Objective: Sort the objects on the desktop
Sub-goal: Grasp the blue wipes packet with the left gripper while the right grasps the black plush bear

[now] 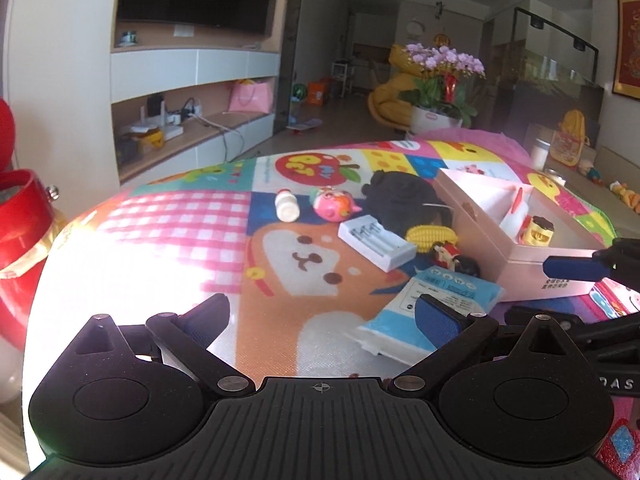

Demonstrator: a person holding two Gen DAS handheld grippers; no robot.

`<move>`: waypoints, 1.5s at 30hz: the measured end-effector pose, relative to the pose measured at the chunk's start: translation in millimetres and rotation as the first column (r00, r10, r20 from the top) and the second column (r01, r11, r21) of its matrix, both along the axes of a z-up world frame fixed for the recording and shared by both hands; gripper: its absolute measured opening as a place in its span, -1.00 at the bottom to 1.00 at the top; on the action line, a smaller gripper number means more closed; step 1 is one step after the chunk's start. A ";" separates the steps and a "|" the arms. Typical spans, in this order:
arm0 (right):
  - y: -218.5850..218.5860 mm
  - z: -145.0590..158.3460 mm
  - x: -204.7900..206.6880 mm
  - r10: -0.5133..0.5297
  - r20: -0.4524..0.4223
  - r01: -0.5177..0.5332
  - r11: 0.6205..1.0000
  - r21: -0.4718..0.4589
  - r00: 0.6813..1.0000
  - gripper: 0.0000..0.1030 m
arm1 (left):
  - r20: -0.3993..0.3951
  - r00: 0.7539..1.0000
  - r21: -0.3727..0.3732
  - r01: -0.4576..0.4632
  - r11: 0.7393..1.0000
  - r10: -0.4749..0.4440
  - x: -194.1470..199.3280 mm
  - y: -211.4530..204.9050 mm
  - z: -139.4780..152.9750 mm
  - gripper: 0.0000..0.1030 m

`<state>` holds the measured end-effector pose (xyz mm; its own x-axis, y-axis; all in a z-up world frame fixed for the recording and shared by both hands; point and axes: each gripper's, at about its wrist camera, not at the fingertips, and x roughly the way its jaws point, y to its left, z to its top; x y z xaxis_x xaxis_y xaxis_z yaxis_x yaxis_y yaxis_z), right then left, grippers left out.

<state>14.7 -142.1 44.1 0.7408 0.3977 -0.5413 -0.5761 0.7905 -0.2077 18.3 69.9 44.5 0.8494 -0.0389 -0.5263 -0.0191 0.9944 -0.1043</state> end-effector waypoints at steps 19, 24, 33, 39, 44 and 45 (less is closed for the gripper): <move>28.3 45.8 78.1 -0.077 0.074 0.081 0.996 -0.048 0.994 0.15 | -0.030 0.978 0.199 0.208 0.958 -0.206 48.8 -55.4 -31.2 0.33; 66.3 40.9 132.8 -0.107 -0.029 0.106 0.994 -0.026 0.994 0.39 | -0.032 0.999 0.065 0.030 0.997 -0.028 48.7 -13.0 -34.4 0.51; 106.9 -12.4 208.8 -0.267 -0.159 0.238 0.955 -0.179 0.951 0.26 | -0.001 1.000 -0.080 0.017 0.997 -0.018 25.5 2.9 -38.5 0.90; 75.1 35.3 166.9 -0.163 -0.116 0.161 0.987 -0.022 0.980 0.20 | -0.015 1.000 -0.110 0.002 0.994 -0.004 26.2 6.0 -39.3 0.92; 13.7 95.7 101.3 -0.071 -0.099 0.086 0.984 0.155 0.992 0.20 | -0.014 1.000 -0.106 -0.002 0.994 0.001 23.1 5.0 -38.0 0.93; 2.3 100.2 89.7 -0.061 -0.100 0.077 0.982 0.170 0.993 0.21 | -0.015 1.000 -0.105 -0.003 0.994 0.002 22.9 4.6 -37.8 0.93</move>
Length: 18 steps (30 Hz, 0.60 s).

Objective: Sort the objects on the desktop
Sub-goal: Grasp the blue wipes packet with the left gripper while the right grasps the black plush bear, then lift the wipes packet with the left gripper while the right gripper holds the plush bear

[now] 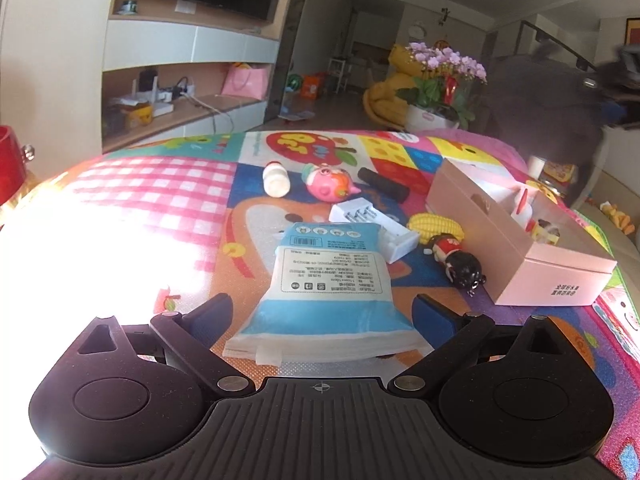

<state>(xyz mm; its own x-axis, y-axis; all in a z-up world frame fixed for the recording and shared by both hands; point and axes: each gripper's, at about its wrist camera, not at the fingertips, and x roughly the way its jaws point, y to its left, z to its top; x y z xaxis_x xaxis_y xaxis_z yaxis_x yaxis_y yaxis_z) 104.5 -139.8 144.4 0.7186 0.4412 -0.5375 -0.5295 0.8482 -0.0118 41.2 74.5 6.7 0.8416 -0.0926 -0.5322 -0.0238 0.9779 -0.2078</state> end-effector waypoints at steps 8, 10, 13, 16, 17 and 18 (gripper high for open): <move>-76.2 -56.6 -68.0 -0.063 -0.176 0.061 0.998 -0.015 0.982 0.21 | -0.008 1.000 0.071 0.001 0.997 0.000 2.7 -10.9 0.1 0.95; -87.3 -76.9 -68.4 -0.105 -0.224 0.103 0.994 -0.019 0.969 0.24 | -0.010 1.000 0.086 0.001 0.996 0.000 3.0 -13.0 0.1 0.95; -107.3 -89.3 -71.3 -0.166 -0.238 0.177 0.984 0.023 0.957 0.27 | -0.010 1.000 0.104 0.000 0.995 0.002 2.7 -15.5 0.0 0.96; -135.4 -81.6 -73.3 -0.229 -0.194 0.252 0.962 0.103 0.954 0.49 | -0.020 1.000 0.109 0.006 0.994 -0.004 3.7 -16.3 -0.8 0.97; -143.4 -78.1 -73.2 -0.257 -0.174 0.280 0.953 0.119 0.951 0.54 | -0.024 1.000 0.109 0.008 0.994 -0.005 4.6 -16.3 -1.2 0.97; -151.7 -74.8 -72.1 -0.293 -0.153 0.313 0.940 0.132 0.944 0.60 | -0.027 1.000 0.107 0.009 0.994 -0.006 5.2 -16.1 -1.6 0.97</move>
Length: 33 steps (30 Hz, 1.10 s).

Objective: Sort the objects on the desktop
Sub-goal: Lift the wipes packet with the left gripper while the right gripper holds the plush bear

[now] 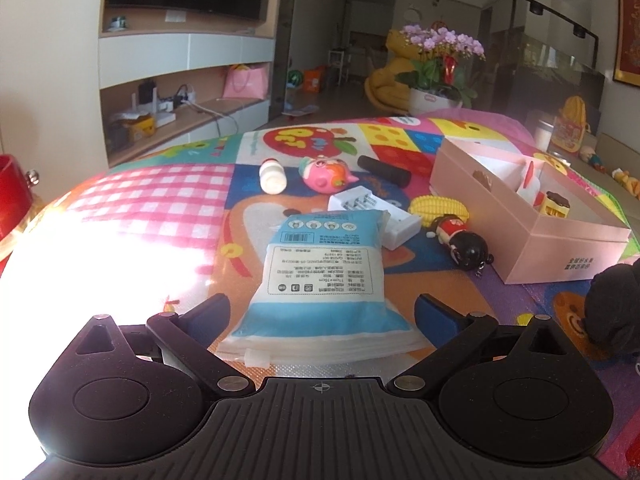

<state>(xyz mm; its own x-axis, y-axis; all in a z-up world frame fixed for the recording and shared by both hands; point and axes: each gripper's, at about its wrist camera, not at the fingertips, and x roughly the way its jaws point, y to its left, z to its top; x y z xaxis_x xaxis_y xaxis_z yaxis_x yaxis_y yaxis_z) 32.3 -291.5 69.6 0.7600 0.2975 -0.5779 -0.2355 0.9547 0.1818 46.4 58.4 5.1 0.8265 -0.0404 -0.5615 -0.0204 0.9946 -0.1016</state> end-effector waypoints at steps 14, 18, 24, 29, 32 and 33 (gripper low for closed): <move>2.9 -26.3 66.7 -0.158 0.033 0.158 0.987 0.010 0.987 0.77 | 0.009 1.000 0.006 -0.014 1.000 0.014 -2.7 -0.2 1.6 0.97; 15.4 -24.7 72.6 -0.086 0.029 0.085 0.996 0.031 0.996 0.77 | 0.012 1.000 0.007 -0.019 1.000 0.019 -4.6 -0.1 2.1 0.97; 23.8 -15.9 44.6 -0.060 0.098 0.064 0.997 -0.040 0.993 0.77 | 0.020 1.000 0.015 -0.019 1.000 0.018 -6.7 -1.6 3.0 0.98; 28.2 -12.4 -1.7 0.077 0.087 -0.067 0.991 -0.117 0.993 0.77 | 0.021 1.000 0.016 -0.019 1.000 0.019 -7.2 -1.6 3.5 0.98; 34.5 -20.5 -20.4 0.136 0.046 -0.128 0.981 -0.146 0.990 0.77 | 0.019 1.000 0.025 -0.020 0.999 0.020 -6.5 -2.9 4.4 0.98; 38.1 -24.6 -24.6 0.141 0.038 -0.133 0.977 -0.166 0.989 0.77 | 0.017 1.000 0.030 -0.019 0.999 0.018 -6.0 -3.6 4.7 0.98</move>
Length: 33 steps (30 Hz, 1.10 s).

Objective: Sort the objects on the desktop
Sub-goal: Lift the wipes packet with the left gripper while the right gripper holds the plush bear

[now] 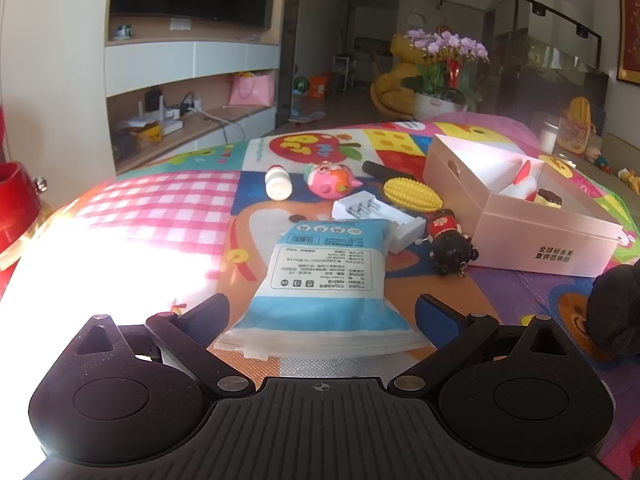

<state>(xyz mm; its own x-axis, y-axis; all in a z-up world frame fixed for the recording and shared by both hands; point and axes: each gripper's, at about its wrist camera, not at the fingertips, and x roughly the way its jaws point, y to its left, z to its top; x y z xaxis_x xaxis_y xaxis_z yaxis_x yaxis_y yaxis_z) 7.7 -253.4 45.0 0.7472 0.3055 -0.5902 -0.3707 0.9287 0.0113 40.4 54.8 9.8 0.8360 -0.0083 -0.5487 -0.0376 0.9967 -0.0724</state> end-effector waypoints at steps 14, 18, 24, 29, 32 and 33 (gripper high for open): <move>1.0 -34.7 3.0 -0.090 -0.026 0.092 0.994 0.063 0.996 0.75 | -0.054 0.995 0.180 0.097 0.979 -0.089 19.5 -22.5 2.9 0.73; 4.1 -39.4 -1.5 -0.090 -0.013 0.091 0.995 0.050 0.996 0.82 | -0.041 0.994 0.217 0.111 0.970 -0.105 15.0 -24.6 4.1 0.60; -0.8 -39.6 1.8 -0.112 -0.026 0.114 0.990 0.077 0.993 0.91 | -0.059 0.979 0.104 0.203 0.974 -0.197 -4.4 -25.9 22.1 0.11; -1.2 -40.7 2.9 -0.117 -0.034 0.120 0.989 0.083 0.993 0.94 | -0.083 0.943 -0.001 0.322 0.947 -0.321 -22.2 -44.0 26.6 0.15; -0.6 -40.9 3.2 -0.118 -0.034 0.120 0.989 0.081 0.992 0.95 | -0.085 0.920 -0.018 0.383 0.924 -0.383 -30.2 -53.4 26.8 0.42; -0.7 -41.0 3.1 -0.119 -0.035 0.121 0.989 0.082 0.992 0.95 | -0.080 0.916 -0.022 0.392 0.920 -0.393 -31.6 -54.3 27.7 0.47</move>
<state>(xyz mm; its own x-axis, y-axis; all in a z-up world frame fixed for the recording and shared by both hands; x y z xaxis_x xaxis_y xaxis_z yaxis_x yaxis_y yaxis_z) 10.9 -254.1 4.0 0.7638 0.2640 -0.5890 -0.2550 0.9617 0.1004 8.8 0.4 37.5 0.7173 -0.3296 -0.6139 0.3507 0.9321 -0.0907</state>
